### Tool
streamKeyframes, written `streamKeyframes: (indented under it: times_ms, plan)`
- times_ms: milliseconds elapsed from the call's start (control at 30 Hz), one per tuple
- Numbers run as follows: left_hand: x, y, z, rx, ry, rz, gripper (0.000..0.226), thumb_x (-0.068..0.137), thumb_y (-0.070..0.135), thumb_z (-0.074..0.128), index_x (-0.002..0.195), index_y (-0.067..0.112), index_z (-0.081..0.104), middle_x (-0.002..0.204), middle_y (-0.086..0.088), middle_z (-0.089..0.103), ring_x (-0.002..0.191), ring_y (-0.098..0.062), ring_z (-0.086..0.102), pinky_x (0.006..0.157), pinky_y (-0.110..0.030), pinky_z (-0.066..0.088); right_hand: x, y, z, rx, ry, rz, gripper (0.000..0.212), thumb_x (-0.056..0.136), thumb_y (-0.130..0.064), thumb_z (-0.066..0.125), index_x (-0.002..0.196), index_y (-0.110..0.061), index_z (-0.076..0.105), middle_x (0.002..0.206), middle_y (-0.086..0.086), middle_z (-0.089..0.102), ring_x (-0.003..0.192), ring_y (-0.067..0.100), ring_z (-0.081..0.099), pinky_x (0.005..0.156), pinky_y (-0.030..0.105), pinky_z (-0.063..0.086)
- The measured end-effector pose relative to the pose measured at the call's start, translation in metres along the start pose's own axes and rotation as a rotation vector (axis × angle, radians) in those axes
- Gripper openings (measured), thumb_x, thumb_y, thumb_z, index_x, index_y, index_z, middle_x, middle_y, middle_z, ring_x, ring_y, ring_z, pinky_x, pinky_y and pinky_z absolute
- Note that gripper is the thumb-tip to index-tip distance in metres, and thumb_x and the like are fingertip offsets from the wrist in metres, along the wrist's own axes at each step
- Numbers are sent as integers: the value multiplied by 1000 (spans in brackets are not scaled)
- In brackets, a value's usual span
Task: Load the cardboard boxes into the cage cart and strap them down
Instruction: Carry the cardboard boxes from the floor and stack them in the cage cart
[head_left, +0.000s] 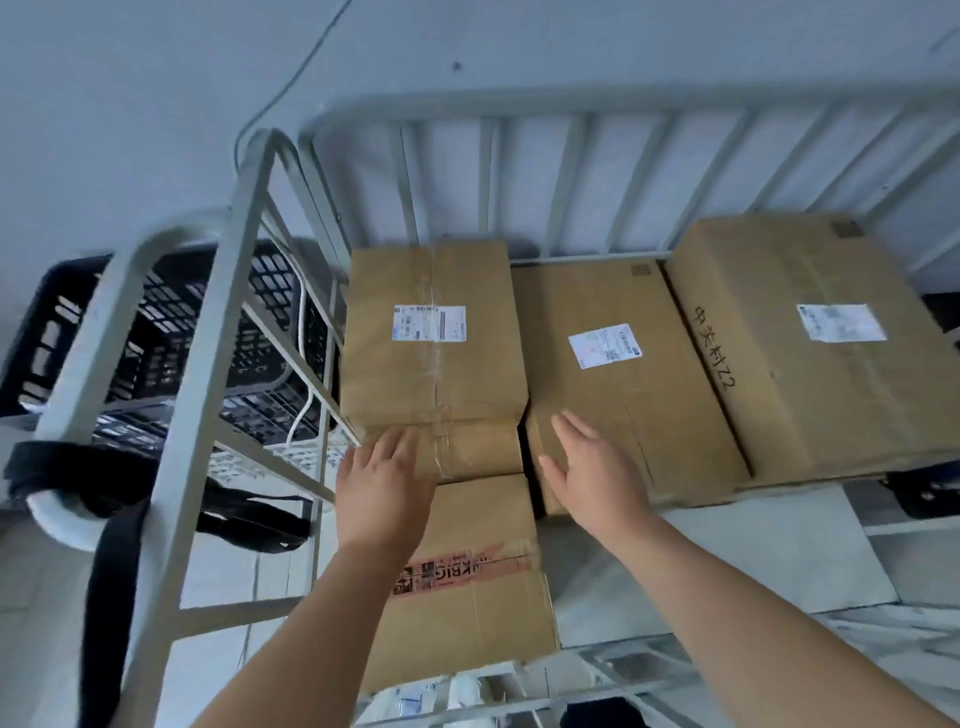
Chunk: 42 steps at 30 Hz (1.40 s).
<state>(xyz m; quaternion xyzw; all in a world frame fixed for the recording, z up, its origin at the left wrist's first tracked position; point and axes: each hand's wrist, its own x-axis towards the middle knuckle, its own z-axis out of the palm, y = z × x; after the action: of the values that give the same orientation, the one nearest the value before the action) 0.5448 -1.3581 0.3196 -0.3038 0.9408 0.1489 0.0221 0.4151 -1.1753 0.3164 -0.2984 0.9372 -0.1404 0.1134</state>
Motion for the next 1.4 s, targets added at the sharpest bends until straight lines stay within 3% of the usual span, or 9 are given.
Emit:
streamKeyframes:
  times_ms: [167, 367, 567, 700, 833, 1000, 1067, 1300, 1400]
  plan:
    - [-24, 53, -75, -1, 101, 118, 45, 91, 36, 54, 134, 22, 53, 135, 2, 55, 128, -23, 46, 111, -40, 26, -39, 3, -88, 39, 167, 62, 39, 89, -23, 60, 122, -1, 58, 123, 13, 61, 110, 31, 59, 88, 37, 49]
    - [-66, 135, -136, 22, 201, 303, 36, 81, 34, 65, 115, 20, 67, 117, 0, 67, 108, -26, 62, 98, -42, 42, -114, 32, -190, 47, 297, 164, 45, 94, -26, 52, 134, -4, 51, 137, 9, 53, 128, 23, 48, 104, 30, 38]
    - [-128, 252, -164, -59, 299, 548, 37, 80, 38, 58, 109, 19, 69, 109, 2, 70, 97, -25, 66, 92, -43, 48, -219, 87, -270, 43, 410, 291, 42, 97, -26, 48, 135, -8, 49, 137, 6, 53, 125, 19, 50, 99, 26, 40]
    - [-185, 335, -159, -102, 234, 678, 44, 83, 44, 49, 115, 20, 67, 115, 3, 68, 107, -23, 63, 98, -44, 44, -299, 137, -301, 40, 459, 407, 50, 98, -32, 44, 144, -14, 39, 149, 0, 39, 135, 15, 38, 106, 28, 35]
    - [-246, 414, -135, -119, 160, 829, 42, 88, 43, 54, 124, 22, 61, 127, 3, 62, 118, -23, 56, 105, -43, 36, -388, 187, -321, 19, 534, 538, 49, 97, -29, 47, 142, -11, 42, 148, 2, 41, 136, 14, 37, 106, 25, 32]
    - [-328, 508, -97, -129, 24, 1074, 46, 93, 46, 44, 134, 27, 52, 136, 9, 54, 126, -19, 47, 110, -37, 25, -504, 239, -322, 24, 627, 798, 41, 96, -24, 46, 133, -8, 50, 138, 5, 51, 126, 17, 45, 100, 22, 35]
    - [-361, 540, -83, -114, -12, 1182, 47, 94, 47, 41, 138, 30, 46, 141, 12, 48, 130, -15, 42, 112, -34, 21, -548, 253, -315, 36, 672, 911, 42, 96, -25, 47, 136, -9, 49, 140, 3, 49, 129, 16, 43, 101, 16, 27]
    - [-468, 631, -25, -88, -197, 1552, 47, 91, 42, 51, 133, 21, 54, 134, 2, 57, 124, -21, 50, 111, -40, 29, -681, 280, -282, 61, 776, 1343, 48, 97, -31, 47, 143, -16, 42, 148, -2, 41, 138, 11, 34, 105, 14, 15]
    - [-511, 665, -3, -82, -254, 1719, 50, 88, 45, 43, 129, 20, 58, 128, 1, 61, 119, -22, 55, 108, -42, 34, -721, 282, -273, 88, 856, 1520, 45, 93, -26, 55, 136, -12, 52, 141, 3, 51, 132, 17, 45, 104, 22, 29]
